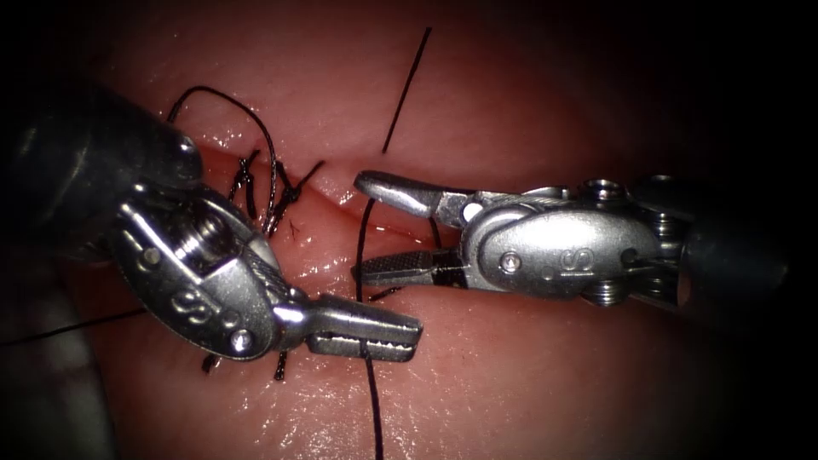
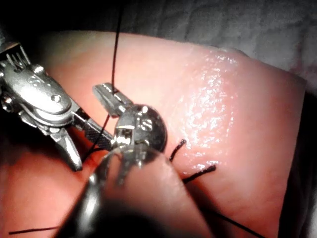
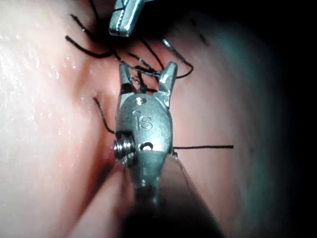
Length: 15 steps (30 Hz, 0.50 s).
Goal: Wound Closure
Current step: Hand over the suture from the left to the right gripper
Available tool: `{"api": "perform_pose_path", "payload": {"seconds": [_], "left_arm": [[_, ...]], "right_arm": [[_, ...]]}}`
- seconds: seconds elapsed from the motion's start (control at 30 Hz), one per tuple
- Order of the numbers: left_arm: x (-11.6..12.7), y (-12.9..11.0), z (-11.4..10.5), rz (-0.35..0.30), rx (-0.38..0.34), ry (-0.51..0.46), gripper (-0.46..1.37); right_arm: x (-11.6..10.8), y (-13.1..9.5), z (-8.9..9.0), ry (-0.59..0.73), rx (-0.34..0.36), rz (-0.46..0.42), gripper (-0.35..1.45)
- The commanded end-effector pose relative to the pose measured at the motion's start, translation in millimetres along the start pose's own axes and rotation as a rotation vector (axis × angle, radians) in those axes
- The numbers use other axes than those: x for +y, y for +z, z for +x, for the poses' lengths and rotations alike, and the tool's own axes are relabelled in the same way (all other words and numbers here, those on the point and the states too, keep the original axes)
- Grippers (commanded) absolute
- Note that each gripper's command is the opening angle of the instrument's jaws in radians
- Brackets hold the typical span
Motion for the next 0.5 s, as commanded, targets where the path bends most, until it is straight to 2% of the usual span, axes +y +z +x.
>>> {"api": "perform_pose_path", "payload": {"seconds": [0.03,0.4,0.5], "left_arm": [[0.0,0.0,0.0,-0.008,0.001,-0.008,-0.35],[0.0,0.2,0.1,-0.006,0.000,-0.014,-0.35],[0.0,0.3,0.1,-0.006,0.000,-0.020,-0.35]], "right_arm": [[0.1,0.0,0.0,-0.005,0.000,0.002,1.17],[0.1,0.5,0.2,-0.005,-0.001,0.001,1.08],[-0.1,0.8,0.3,-0.006,0.009,0.004,0.82]]}}
